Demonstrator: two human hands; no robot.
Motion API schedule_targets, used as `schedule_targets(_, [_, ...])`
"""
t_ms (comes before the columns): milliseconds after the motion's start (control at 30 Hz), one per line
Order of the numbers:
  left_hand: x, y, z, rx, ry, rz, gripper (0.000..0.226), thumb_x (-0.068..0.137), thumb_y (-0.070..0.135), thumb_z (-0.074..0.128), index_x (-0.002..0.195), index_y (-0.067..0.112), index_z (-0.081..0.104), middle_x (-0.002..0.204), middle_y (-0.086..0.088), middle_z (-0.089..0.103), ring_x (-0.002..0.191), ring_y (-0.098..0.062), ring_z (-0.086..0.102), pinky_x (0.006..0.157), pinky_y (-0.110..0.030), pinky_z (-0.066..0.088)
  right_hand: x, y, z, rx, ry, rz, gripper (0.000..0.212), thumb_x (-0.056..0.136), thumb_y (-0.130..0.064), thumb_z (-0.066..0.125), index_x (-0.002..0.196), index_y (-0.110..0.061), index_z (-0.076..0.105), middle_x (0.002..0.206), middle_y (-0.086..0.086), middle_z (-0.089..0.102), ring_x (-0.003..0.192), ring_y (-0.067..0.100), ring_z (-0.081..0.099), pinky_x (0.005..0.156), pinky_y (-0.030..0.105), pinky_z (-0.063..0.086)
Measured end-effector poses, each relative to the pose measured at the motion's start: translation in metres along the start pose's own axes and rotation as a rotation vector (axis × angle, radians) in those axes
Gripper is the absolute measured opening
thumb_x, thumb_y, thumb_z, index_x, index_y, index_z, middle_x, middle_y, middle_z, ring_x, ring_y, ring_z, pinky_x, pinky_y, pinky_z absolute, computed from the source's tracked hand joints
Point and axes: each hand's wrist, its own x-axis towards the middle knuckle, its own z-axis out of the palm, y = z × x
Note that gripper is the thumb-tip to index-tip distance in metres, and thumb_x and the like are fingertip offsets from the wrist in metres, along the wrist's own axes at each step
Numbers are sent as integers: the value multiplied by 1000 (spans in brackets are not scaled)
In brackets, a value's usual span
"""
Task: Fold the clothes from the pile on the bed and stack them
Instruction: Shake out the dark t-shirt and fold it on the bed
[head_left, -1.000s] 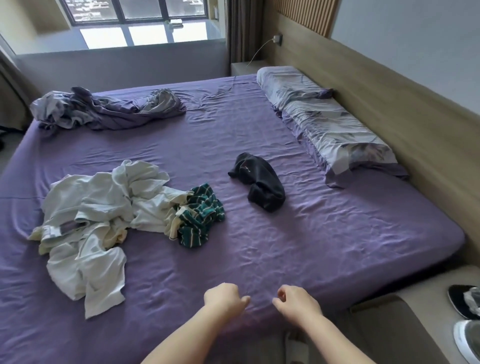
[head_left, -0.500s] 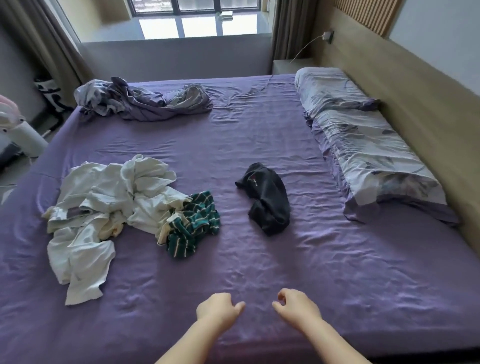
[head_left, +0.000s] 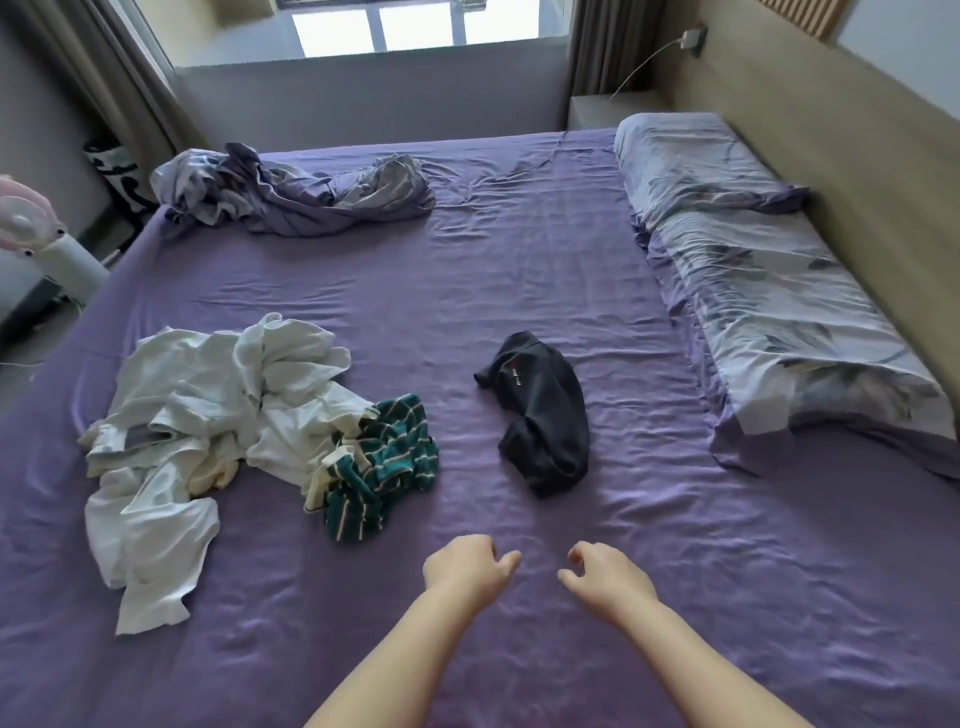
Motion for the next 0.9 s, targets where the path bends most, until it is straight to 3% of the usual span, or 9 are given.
schedule_targets(333, [63, 33, -22, 94, -33, 101, 46, 87, 61, 41, 101, 23, 65, 109, 3, 65, 104, -21, 60, 78, -30, 43, 43, -6, -39, 29, 88, 40, 40, 88, -46, 45, 122, -25, 51, 126, -4, 52, 117, 16, 50, 88, 32, 44])
schedule_targets(900, [134, 135, -30, -149, 21, -159, 43, 86, 62, 42, 102, 27, 63, 111, 6, 65, 106, -18, 59, 80, -29, 44, 166, 34, -122, -81, -11, -184, 43, 86, -45, 45, 124, -25, 49, 124, -2, 52, 116, 18, 51, 81, 31, 42])
